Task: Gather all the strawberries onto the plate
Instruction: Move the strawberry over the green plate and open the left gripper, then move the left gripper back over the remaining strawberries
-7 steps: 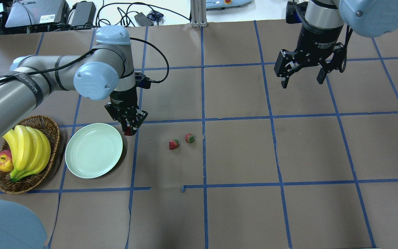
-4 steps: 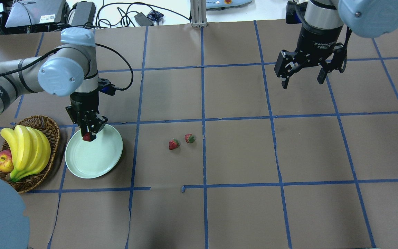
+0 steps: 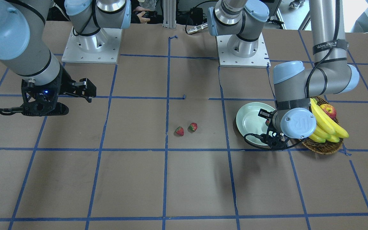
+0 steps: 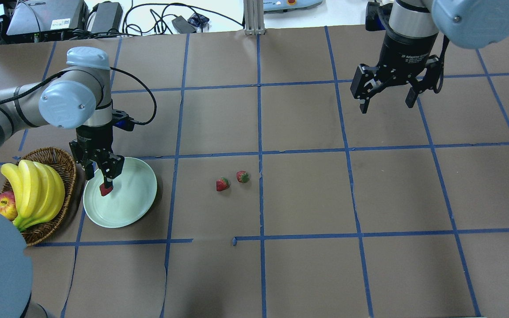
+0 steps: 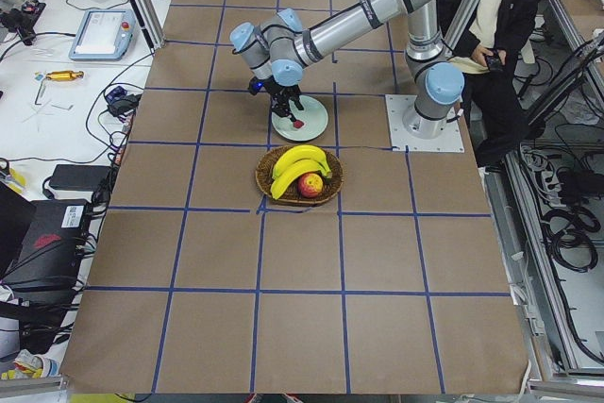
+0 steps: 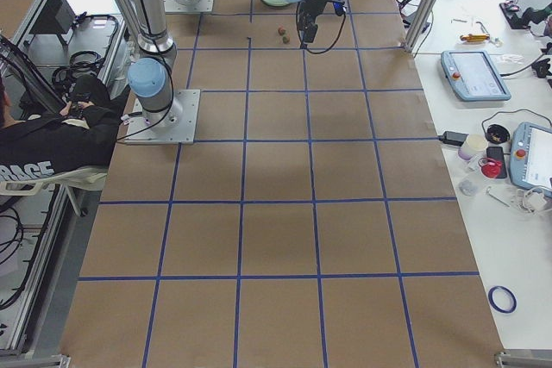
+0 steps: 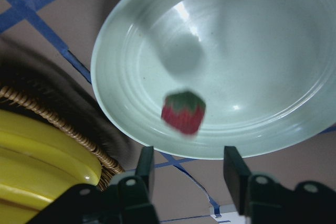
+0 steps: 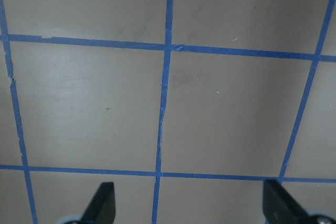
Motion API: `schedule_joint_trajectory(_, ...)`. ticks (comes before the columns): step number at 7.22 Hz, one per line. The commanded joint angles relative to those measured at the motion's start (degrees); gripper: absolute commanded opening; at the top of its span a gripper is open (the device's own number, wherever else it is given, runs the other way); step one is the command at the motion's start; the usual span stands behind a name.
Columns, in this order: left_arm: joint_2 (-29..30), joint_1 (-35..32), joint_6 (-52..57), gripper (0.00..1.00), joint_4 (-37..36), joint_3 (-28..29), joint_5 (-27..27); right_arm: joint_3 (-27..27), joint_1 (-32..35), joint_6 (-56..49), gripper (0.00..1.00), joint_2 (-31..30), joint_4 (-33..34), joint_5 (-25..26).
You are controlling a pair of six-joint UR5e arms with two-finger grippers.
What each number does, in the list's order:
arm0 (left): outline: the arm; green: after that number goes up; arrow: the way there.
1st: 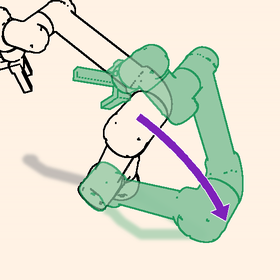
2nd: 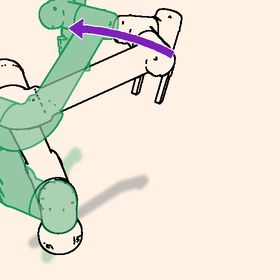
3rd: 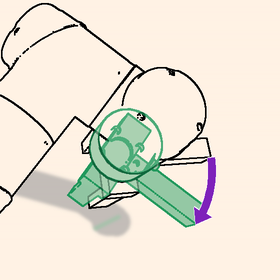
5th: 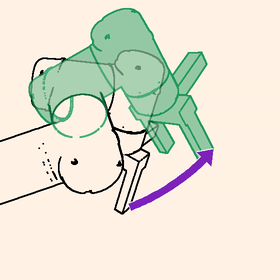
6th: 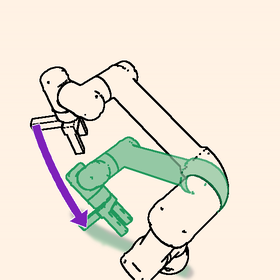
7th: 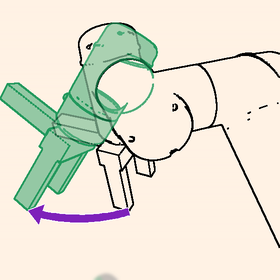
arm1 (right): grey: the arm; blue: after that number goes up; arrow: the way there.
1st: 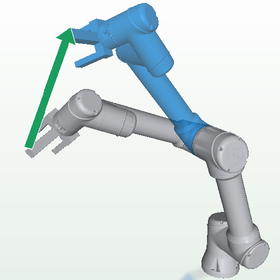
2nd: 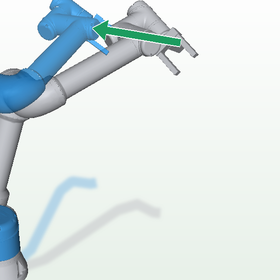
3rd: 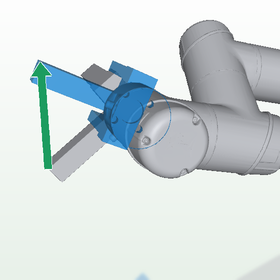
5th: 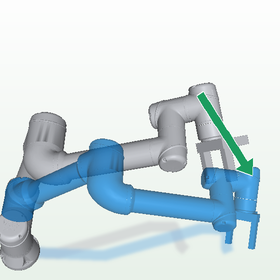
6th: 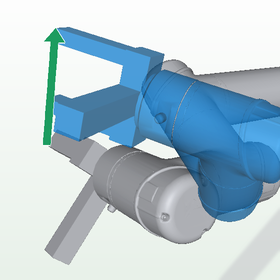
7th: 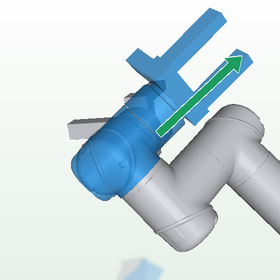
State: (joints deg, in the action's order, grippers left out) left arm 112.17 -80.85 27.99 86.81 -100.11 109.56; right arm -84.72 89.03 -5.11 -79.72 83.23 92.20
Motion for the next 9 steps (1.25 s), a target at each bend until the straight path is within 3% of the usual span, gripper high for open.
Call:
schedule_joint_trajectory(1,-1.9,-2.2,-0.5,0.95,-0.1,1.0,-2.7,0.0,0.0,0.0,1.00,0.0,0.0,0.0)
schedule_joint_trajectory(2,-2.4,-4.5,-3.7,0.95,-0.1,2.4,-9.0,0.0,0.0,0.0,1.00,0.0,0.0,0.0)
schedule_joint_trajectory(7,-0.5,-16.3,-21.3,0.91,-5.4,2.2,-25.5,0.0,0.0,-0.1,1.00,0.0,0.0,0.0)
schedule_joint_trajectory(9,3.1,-17.4,-21.2,0.83,-6.6,2.0,-26.8,0.0,0.0,-0.2,1.00,0.0,0.0,0.0)
